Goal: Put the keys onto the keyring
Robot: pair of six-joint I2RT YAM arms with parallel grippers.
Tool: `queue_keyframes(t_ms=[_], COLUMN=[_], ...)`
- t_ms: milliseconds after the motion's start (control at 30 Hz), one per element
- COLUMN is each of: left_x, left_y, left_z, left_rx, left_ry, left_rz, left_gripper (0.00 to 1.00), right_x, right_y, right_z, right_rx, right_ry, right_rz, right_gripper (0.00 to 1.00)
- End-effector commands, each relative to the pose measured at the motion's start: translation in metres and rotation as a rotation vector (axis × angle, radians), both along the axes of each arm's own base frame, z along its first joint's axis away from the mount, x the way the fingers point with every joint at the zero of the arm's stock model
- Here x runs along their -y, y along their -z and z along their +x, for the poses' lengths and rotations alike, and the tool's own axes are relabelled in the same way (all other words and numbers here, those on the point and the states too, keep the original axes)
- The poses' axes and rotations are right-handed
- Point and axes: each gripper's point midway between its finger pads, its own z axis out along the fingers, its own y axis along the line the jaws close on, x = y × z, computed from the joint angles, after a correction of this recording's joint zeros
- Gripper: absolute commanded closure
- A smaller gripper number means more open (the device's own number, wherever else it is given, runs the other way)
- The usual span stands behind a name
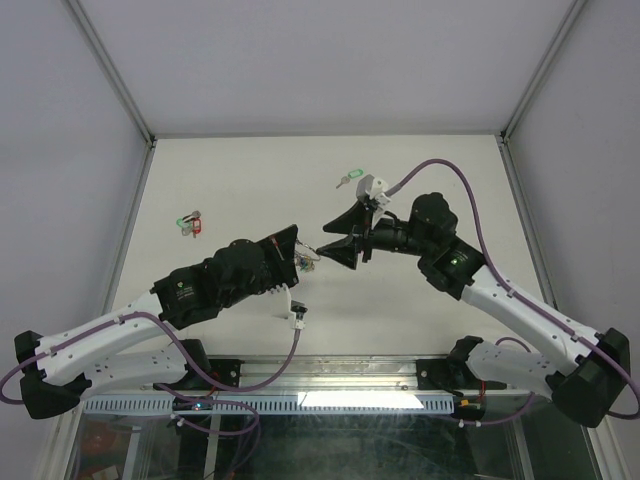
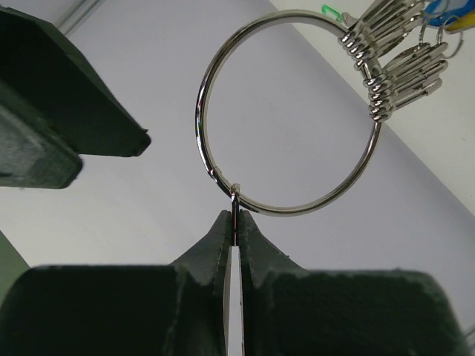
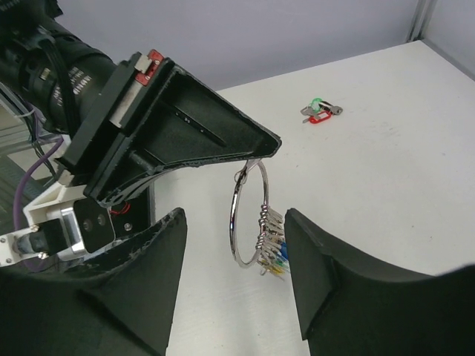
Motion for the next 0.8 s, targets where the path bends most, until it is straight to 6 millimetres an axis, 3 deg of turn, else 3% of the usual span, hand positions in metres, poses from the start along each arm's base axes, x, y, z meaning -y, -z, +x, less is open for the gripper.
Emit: queue_keyframes(t_ms=[0, 367, 767], left_x=[0.014, 0.014, 0.014], left_y=[-0.047, -0.044, -0.041], left_z=[-0.006, -0.004, -0.005], left_rx=[0.156, 0.150, 0.147], left_ry=[0.100, 0.093, 0.095], left_rz=[-0.018, -0.008, -0.003], left_gripper=[1.00, 1.00, 1.00], right_x=[-0.010, -0.041, -0.059], right_y=[-0.017, -0.009, -0.001], right_z=[0.006, 0.013, 0.027], right_rx=[0.067, 0.031, 0.010], right_ry=[-0.024, -0.032, 0.006], right_rz=[0.042, 0.022, 0.002], right_gripper=[0.41, 0.42, 0.53])
